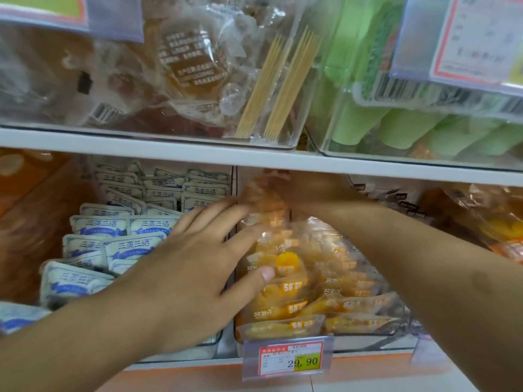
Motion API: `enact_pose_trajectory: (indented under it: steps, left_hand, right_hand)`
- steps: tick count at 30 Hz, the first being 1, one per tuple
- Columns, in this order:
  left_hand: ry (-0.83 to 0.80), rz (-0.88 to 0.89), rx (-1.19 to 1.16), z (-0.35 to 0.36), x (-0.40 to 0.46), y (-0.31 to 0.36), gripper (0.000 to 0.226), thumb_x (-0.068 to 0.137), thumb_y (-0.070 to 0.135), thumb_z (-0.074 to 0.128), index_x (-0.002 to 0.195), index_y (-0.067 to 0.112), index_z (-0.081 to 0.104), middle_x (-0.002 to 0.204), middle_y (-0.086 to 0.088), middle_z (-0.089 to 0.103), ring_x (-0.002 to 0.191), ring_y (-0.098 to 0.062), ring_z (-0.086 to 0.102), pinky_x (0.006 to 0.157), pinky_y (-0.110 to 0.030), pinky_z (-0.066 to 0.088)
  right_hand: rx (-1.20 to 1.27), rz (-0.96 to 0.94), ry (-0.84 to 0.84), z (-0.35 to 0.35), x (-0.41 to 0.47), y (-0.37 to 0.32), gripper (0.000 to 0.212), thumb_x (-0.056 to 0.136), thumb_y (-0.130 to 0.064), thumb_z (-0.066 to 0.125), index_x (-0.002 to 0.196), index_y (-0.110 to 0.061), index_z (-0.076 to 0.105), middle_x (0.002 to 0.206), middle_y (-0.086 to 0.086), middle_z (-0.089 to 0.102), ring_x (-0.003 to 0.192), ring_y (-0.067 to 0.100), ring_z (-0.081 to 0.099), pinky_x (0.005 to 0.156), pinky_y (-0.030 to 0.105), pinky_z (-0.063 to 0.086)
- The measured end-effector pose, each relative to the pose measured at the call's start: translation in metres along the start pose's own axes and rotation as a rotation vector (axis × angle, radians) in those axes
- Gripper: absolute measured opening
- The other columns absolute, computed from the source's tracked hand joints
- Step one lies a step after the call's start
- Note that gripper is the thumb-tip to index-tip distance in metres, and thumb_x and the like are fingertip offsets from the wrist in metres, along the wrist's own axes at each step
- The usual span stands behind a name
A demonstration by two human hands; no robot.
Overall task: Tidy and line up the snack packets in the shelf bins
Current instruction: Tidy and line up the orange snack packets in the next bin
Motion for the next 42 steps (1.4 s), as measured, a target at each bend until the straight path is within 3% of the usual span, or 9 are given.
enact_pose_trajectory:
  steps: [4, 10, 14, 18, 22, 28, 34, 38, 42]
  left_hand:
    - [0.038, 0.025, 0.012, 0.003, 0.0, 0.0, 0.064, 0.095, 0.07, 0.015, 0.151, 0.043, 0.029, 0.157, 0.022, 0.018, 0.148, -0.004, 0.005, 0.116, -0.024, 0.003]
    - [0.106, -0.063, -0.074, 0.003, 0.009, 0.004, 0.052, 0.088, 0.054, 0.043, 0.137, 0.037, 0.046, 0.139, 0.02, 0.041, 0.136, -0.007, 0.029, 0.111, -0.03, 0.023]
    - [0.101, -0.051, -0.039, 0.006, 0.005, 0.01, 0.054, 0.093, 0.058, 0.033, 0.139, 0.035, 0.05, 0.143, 0.019, 0.046, 0.142, -0.009, 0.029, 0.113, -0.031, 0.019]
    - [0.094, -0.075, -0.042, 0.008, -0.001, 0.006, 0.072, 0.09, 0.067, 0.029, 0.153, 0.032, 0.026, 0.159, 0.018, 0.024, 0.149, -0.003, 0.008, 0.116, -0.02, 0.001]
    - [0.104, -0.162, -0.119, 0.002, -0.003, -0.005, 0.089, 0.088, 0.078, 0.04, 0.157, 0.035, 0.004, 0.161, 0.022, 0.005, 0.149, 0.001, 0.0, 0.115, -0.017, 0.001]
    - [0.043, -0.131, -0.157, 0.003, -0.004, -0.008, 0.088, 0.085, 0.082, 0.039, 0.156, 0.044, 0.003, 0.158, 0.029, -0.006, 0.148, 0.005, -0.003, 0.116, -0.02, 0.012]
    - [-0.051, -0.047, -0.129, 0.01, 0.0, -0.006, 0.063, 0.087, 0.079, 0.02, 0.138, 0.049, 0.042, 0.156, 0.03, 0.009, 0.148, -0.003, 0.001, 0.12, -0.039, 0.029]
    - [-0.078, -0.048, -0.096, 0.011, 0.002, -0.006, 0.07, 0.087, 0.077, 0.014, 0.143, 0.045, 0.042, 0.155, 0.034, 0.006, 0.148, -0.002, -0.003, 0.121, -0.042, 0.028]
    - [-0.1, -0.054, -0.067, 0.01, 0.002, -0.005, 0.072, 0.087, 0.074, 0.012, 0.146, 0.042, 0.039, 0.155, 0.032, 0.005, 0.148, -0.003, -0.003, 0.122, -0.04, 0.026]
  right_hand:
    - [-0.282, 0.032, 0.167, -0.015, -0.017, -0.008, 0.026, 0.111, -0.046, 0.036, 0.096, -0.028, 0.047, 0.073, -0.014, 0.041, 0.063, 0.006, 0.038, 0.061, 0.029, 0.028]
    - [-0.282, -0.246, 0.171, -0.022, -0.061, -0.004, 0.026, 0.098, -0.026, 0.053, 0.119, -0.022, 0.068, 0.111, 0.001, 0.07, 0.096, 0.018, 0.061, 0.09, 0.033, 0.05]
    - [-0.311, -0.268, -0.023, -0.001, -0.088, 0.005, 0.031, 0.091, -0.046, 0.056, 0.117, -0.032, 0.066, 0.113, -0.007, 0.073, 0.109, 0.019, 0.065, 0.096, 0.035, 0.052]
    - [-0.293, -0.136, -0.167, 0.012, -0.074, 0.014, 0.047, 0.094, -0.051, 0.052, 0.136, -0.031, 0.059, 0.13, -0.005, 0.069, 0.127, 0.025, 0.058, 0.109, 0.039, 0.045]
    - [-0.135, -0.101, -0.253, 0.015, -0.07, 0.018, 0.032, 0.097, -0.044, 0.067, 0.127, -0.033, 0.07, 0.108, -0.02, 0.071, 0.109, 0.008, 0.065, 0.098, 0.028, 0.05]
    - [-0.136, -0.306, -0.219, 0.004, -0.09, 0.007, 0.012, 0.094, -0.036, 0.074, 0.102, -0.034, 0.082, 0.093, -0.017, 0.072, 0.093, -0.001, 0.066, 0.093, 0.025, 0.052]
    - [-0.092, -0.298, -0.312, 0.006, -0.09, 0.009, 0.017, 0.101, -0.04, 0.066, 0.108, -0.033, 0.08, 0.107, -0.011, 0.067, 0.102, 0.002, 0.062, 0.104, 0.033, 0.047]
    - [-0.008, -0.15, -0.198, 0.002, -0.067, 0.011, 0.03, 0.102, -0.046, 0.061, 0.128, -0.036, 0.071, 0.13, -0.016, 0.067, 0.122, 0.007, 0.061, 0.111, 0.033, 0.045]
    - [-0.13, -0.164, -0.159, 0.009, -0.051, 0.002, 0.034, 0.104, -0.039, 0.056, 0.135, -0.027, 0.062, 0.129, -0.007, 0.061, 0.121, 0.017, 0.057, 0.099, 0.033, 0.045]
Point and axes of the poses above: each hand's wrist, its own x-axis towards the middle knuckle, its own z-axis out of the palm, y = z × x, the point moved 5 cm from there along x, towards the middle knuckle
